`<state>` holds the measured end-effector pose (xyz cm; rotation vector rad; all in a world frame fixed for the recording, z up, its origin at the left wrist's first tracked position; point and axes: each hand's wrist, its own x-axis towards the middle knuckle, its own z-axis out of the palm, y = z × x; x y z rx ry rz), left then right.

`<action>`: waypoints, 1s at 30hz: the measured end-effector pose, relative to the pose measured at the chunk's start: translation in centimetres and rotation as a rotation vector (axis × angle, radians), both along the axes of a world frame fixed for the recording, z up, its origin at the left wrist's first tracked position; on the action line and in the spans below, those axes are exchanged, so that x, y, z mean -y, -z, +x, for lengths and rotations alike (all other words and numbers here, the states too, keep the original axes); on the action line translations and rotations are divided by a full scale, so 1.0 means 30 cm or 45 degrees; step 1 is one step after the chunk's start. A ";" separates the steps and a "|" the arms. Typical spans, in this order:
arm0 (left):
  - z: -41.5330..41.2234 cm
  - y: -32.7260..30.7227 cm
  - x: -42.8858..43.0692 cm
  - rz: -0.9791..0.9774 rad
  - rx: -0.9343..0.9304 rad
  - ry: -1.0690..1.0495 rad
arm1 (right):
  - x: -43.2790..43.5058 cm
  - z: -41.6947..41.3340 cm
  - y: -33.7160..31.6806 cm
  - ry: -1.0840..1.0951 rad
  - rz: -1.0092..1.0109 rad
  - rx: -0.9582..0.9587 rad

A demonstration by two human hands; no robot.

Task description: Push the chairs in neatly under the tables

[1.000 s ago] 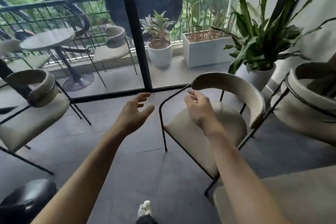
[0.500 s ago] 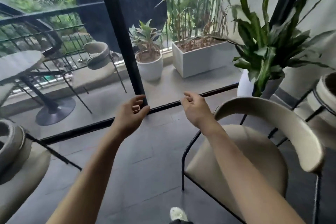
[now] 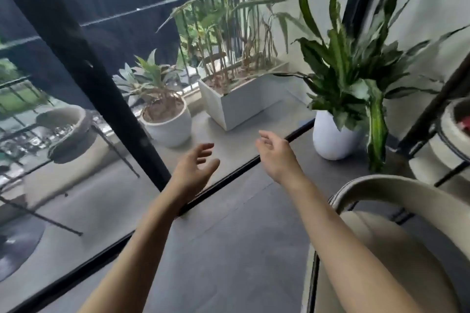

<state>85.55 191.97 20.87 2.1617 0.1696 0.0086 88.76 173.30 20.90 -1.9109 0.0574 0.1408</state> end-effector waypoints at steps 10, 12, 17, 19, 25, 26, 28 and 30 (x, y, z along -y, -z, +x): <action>0.752 0.012 0.179 0.034 0.076 0.588 | 0.128 0.462 0.048 0.543 -0.074 -0.040; 0.872 0.022 0.259 0.023 0.077 0.730 | 0.188 0.518 0.061 0.699 -0.076 -0.057; 1.071 0.060 0.545 -0.022 -0.005 1.098 | 0.370 0.573 0.097 1.094 -0.056 -0.095; 1.108 0.074 0.692 -0.029 -0.016 1.266 | 0.463 0.576 0.123 1.243 -0.047 -0.102; 1.150 0.101 1.122 0.016 0.031 1.706 | 0.729 0.556 0.143 1.638 -0.098 -0.151; 1.149 0.103 1.181 0.025 0.033 1.779 | 0.765 0.548 0.141 1.680 -0.114 -0.160; 1.143 0.110 1.291 0.033 0.047 1.901 | 0.832 0.525 0.140 1.764 -0.123 -0.181; 1.123 0.115 1.389 0.034 0.060 1.997 | 0.882 0.498 0.143 1.873 -0.109 -0.199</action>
